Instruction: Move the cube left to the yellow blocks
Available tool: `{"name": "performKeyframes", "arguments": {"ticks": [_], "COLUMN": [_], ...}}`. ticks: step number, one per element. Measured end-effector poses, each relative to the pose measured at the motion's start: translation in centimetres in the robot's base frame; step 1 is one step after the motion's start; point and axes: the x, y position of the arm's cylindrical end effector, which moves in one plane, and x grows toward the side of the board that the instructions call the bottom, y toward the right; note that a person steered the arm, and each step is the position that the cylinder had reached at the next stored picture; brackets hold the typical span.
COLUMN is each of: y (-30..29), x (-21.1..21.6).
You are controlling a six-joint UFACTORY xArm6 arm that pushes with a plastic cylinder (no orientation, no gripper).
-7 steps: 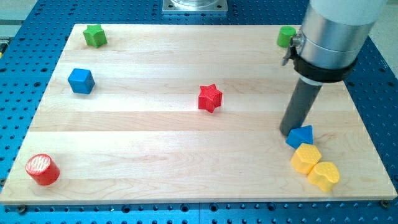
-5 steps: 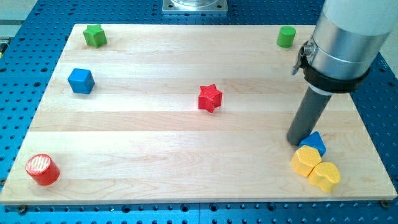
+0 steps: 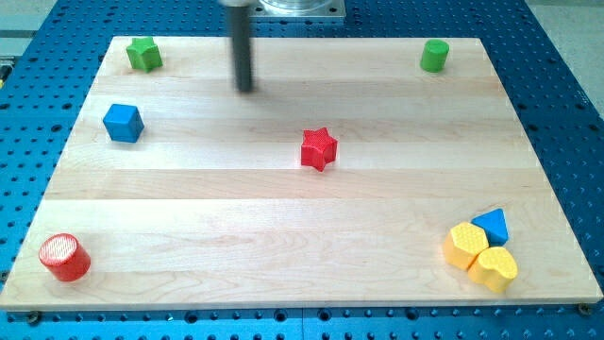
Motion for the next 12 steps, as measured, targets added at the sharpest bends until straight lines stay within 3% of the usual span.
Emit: {"name": "performKeyframes", "arguments": {"ticks": [1, 2, 3, 4, 6, 9, 12], "y": [-11.0, -13.8, -9.9, -6.4, -11.5, 3.4, 10.0], "x": [2.1, 8.2, 12.3, 11.4, 8.2, 6.9, 6.9]}}
